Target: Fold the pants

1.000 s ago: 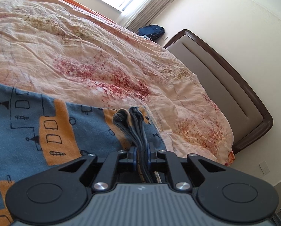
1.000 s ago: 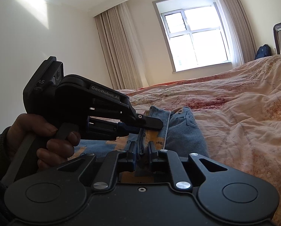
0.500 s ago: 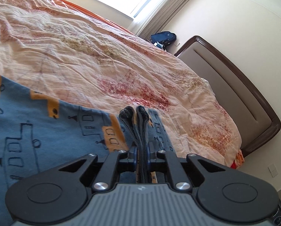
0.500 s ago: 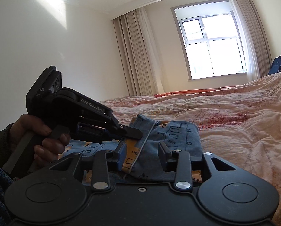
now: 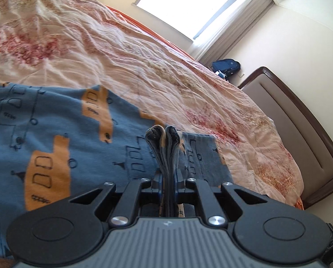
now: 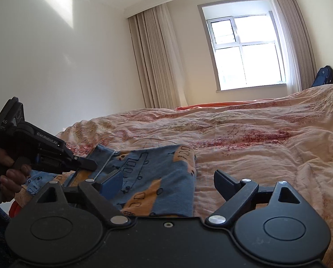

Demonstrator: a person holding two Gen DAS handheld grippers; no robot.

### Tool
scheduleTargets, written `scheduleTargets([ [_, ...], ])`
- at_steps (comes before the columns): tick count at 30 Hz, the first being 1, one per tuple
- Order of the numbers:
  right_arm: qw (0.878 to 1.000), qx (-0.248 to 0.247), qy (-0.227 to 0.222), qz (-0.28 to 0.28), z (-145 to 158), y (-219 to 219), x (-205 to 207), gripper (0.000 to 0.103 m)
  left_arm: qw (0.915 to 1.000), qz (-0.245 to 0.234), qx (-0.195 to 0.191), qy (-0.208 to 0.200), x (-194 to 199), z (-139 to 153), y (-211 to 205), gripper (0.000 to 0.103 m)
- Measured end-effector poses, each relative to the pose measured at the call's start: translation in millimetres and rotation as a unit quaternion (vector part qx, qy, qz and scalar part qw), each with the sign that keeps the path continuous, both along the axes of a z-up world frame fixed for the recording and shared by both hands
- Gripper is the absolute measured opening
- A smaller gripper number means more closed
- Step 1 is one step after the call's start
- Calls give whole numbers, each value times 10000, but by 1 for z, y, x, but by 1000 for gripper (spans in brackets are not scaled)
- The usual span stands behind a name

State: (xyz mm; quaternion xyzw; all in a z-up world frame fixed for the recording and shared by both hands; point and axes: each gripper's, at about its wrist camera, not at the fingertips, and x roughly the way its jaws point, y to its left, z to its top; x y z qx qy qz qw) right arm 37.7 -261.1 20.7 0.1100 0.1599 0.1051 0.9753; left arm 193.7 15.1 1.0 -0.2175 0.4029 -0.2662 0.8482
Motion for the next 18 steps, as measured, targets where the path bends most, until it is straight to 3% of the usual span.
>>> scheduleTargets([
  [4, 9999, -24, 83, -51, -4, 1, 4, 95, 9998, 112, 59, 154, 3, -14, 10, 9],
  [18, 9992, -173, 249, -242, -15, 1, 8, 102, 9997, 79, 242, -18, 3, -17, 6, 10],
])
